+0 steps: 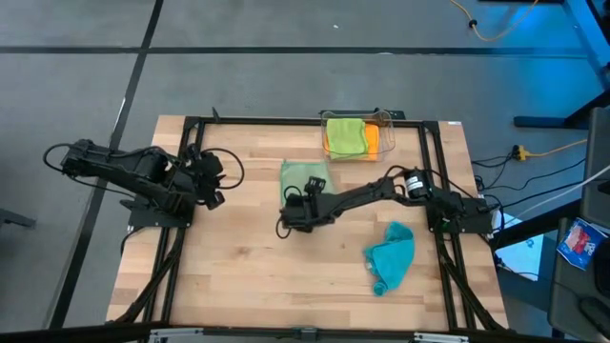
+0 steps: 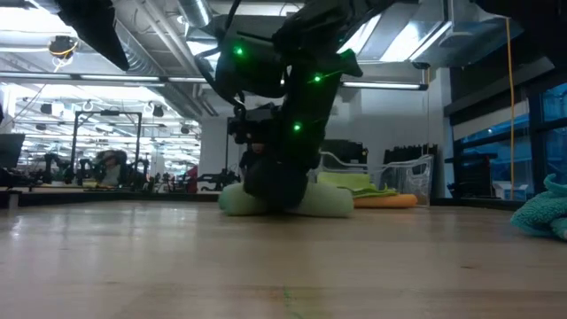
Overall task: Fold microfiber towels
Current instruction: Stack the green microfiber towel on top of the light green microfiber towel in the transparent bin
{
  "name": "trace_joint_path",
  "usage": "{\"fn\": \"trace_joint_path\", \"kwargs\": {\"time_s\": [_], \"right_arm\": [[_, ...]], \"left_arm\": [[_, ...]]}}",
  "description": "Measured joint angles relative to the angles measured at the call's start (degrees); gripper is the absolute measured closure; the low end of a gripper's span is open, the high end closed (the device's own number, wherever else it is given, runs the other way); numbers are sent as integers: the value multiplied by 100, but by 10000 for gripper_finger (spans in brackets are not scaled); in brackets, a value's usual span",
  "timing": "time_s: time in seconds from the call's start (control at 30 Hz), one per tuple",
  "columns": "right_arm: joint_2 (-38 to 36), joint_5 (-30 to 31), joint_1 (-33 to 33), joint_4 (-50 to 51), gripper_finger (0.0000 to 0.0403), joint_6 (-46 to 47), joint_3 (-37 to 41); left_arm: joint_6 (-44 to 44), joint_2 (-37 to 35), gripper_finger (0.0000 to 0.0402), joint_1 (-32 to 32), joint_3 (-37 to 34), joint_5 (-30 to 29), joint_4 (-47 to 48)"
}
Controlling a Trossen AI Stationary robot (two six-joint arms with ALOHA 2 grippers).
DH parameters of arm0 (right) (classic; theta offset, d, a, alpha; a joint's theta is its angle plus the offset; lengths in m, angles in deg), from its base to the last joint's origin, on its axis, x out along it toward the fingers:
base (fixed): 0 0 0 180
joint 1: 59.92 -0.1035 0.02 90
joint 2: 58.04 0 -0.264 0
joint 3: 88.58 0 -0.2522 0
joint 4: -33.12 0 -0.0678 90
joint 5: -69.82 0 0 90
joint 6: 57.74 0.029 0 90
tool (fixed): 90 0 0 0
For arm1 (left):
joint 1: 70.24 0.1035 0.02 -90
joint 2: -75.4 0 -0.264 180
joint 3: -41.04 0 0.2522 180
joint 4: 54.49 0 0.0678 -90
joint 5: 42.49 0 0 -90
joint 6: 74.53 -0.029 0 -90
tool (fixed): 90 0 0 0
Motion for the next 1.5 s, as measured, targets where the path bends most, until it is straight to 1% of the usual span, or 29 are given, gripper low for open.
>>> {"fn": "trace_joint_path", "kwargs": {"time_s": [0.13, 0.27, 0.37, 0.43, 0.53, 0.57, 0.6, 0.67, 0.73, 0.83, 0.97, 1.13, 1.17, 1.2, 1.27, 1.3, 1.37, 1.43, 1.5], "right_arm": [[0, -39, 71, -175, 154, -25, 4], [31, 215, 86, -401, 195, -5, 29], [67, 464, 84, -508, 244, 26, 39], [76, 563, 84, -591, 285, 26, 44], [84, 498, 98, -613, 362, 29, -15], [92, 451, 100, -521, 379, 12, -94], [81, 395, 105, -400, 385, 9, -193], [94, 295, 130, 24, 386, 30, -473], [45, 291, 149, 679, 386, 11, -840], [-137, 380, 197, 1745, 386, 72, -1641], [-183, 487, 315, 3282, 386, 328, -2713], [-460, 598, 516, 4715, 387, 860, -3951], [-558, 695, 558, 4730, 387, 952, -4009], [-789, 805, 604, 4654, 387, 931, -3839], [-1145, 813, 725, 4649, 387, 941, -3643], [-1350, 811, 811, 4704, 387, 1074, -3576], [-1702, 1041, 980, 4778, 387, 1285, -3429], [-1967, 1216, 1178, 4773, 387, 1294, -3305], [-2134, 1228, 1415, 4777, 387, 1215, -3283]], "left_arm": [[0, 0, 314, 0, 0, 0, -17], [0, 0, 315, 0, 0, 0, -44], [0, 0, 315, 0, 0, 0, -42], [3, 0, 314, 0, 0, 0, -42], [1, 0, 314, 0, 0, 0, -42], [2, 0, 315, 0, 0, -2, -42], [3, 0, 314, 0, 0, -1, -45], [3, 0, 315, 0, 0, -2, -48], [5, 1, 314, 0, 0, -2, -53], [3, 2, 314, 0, 0, -5, -69], [3, 1, 314, 0, 0, -23, -98], [1, 0, 314, 0, 0, -32, -117], [1, 4, 314, 0, 0, -31, -119], [1, 2, 315, 0, 0, -31, -117], [1, 0, 314, 0, 0, -31, -115], [1, 4, 314, 0, 0, -29, -118], [-1, -1, 314, 0, 0, -31, -115], [-1, 4, 314, 0, 0, -24, -115], [-1, 0, 315, 0, 0, -24, -117]]}}
